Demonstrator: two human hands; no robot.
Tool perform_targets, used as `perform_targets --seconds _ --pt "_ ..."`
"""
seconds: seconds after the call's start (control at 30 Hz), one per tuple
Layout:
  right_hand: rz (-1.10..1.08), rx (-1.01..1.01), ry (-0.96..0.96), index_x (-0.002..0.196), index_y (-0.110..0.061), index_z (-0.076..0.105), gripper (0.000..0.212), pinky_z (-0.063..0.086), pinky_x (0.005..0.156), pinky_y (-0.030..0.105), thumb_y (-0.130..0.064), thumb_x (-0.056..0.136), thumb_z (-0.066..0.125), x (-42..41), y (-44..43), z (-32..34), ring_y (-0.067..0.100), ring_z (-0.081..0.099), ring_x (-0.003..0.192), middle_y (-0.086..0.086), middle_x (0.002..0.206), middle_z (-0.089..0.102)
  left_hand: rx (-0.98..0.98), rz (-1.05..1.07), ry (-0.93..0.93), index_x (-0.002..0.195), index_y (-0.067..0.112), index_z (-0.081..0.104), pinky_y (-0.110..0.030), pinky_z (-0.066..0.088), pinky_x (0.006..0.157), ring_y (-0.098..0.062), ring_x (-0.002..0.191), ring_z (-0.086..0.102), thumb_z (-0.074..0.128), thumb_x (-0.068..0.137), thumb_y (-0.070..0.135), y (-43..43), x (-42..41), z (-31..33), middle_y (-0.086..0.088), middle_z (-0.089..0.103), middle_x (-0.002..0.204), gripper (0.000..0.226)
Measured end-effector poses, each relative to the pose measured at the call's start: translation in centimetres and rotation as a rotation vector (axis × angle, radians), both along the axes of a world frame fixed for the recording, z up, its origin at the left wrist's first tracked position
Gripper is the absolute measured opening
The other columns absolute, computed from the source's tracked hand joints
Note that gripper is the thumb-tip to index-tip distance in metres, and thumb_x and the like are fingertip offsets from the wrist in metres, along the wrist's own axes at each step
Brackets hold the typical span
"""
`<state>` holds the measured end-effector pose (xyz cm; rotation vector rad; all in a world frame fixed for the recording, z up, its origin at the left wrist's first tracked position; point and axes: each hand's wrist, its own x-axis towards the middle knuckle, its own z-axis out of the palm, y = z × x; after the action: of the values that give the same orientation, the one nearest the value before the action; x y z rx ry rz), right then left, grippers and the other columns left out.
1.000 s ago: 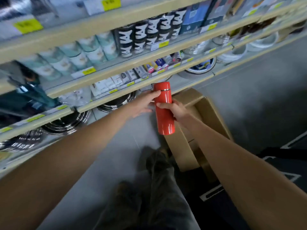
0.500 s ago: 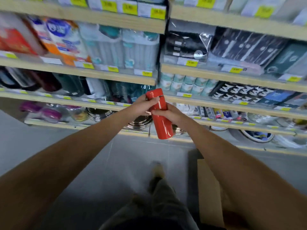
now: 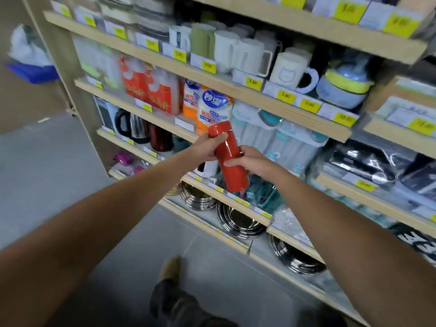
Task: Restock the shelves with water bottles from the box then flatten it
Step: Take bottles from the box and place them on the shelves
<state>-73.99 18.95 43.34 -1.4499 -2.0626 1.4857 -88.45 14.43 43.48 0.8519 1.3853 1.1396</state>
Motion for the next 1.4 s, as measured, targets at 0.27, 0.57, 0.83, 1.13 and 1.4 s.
perform_targets --seconds 0.27,0.57,0.83,1.13,1.4 --pt "0.144 0.018 0.088 0.107 -0.019 0.054 0.031 0.043 0.048 0.013 -0.017 0.081 0.072 -18.1 6.9 1.2 0.007 0.061 0.074 -0.007 0.084 0.062 -0.130 0.078 0.110 0.138 0.019 0.031 -0.046 0.044 0.101 -0.033 0.117 0.055 0.058 0.091 0.037 4.1 -16.3 1.1 -0.010 0.051 0.133 0.056" --pt "0.271 0.001 0.144 0.110 -0.018 0.055 0.034 0.051 0.073 0.028 -0.023 0.081 0.072 -36.0 14.1 2.8 0.016 0.065 0.083 -0.003 0.088 0.065 -0.076 0.270 0.221 0.129 0.011 0.043 -0.036 0.052 0.080 -0.020 0.081 0.063 0.057 0.092 0.035 9.5 -32.5 2.3 -0.011 0.060 0.111 0.046" --pt "0.424 0.129 0.139 0.111 -0.018 0.054 0.033 0.043 0.053 0.009 -0.022 0.083 0.070 -47.9 15.8 5.1 0.005 0.060 0.074 -0.010 0.084 0.060 0.014 0.508 0.143 0.115 0.010 0.052 -0.027 0.048 0.062 -0.016 0.065 0.057 0.053 0.093 0.038 11.2 -44.5 3.1 -0.007 0.059 0.091 0.036" --pt "0.324 0.322 0.236 0.098 -0.020 0.064 0.028 0.053 0.070 0.028 -0.013 0.073 0.076 -62.9 19.0 9.3 0.011 0.064 0.072 0.000 0.081 0.067 0.142 0.352 -0.089 0.126 0.020 0.038 -0.041 0.054 0.080 -0.025 0.087 0.065 0.062 0.088 0.040 15.4 -59.3 6.5 -0.005 0.058 0.116 0.049" --pt "0.136 0.591 0.181 0.105 -0.017 0.052 0.042 0.043 0.069 0.022 -0.024 0.073 0.077 -74.3 21.1 16.0 0.007 0.054 0.078 -0.010 0.085 0.055 0.343 0.276 -0.086 0.130 0.013 0.033 -0.034 0.057 0.069 -0.024 0.085 0.065 0.064 0.088 0.026 19.6 -71.1 12.7 -0.009 0.059 0.114 0.054"
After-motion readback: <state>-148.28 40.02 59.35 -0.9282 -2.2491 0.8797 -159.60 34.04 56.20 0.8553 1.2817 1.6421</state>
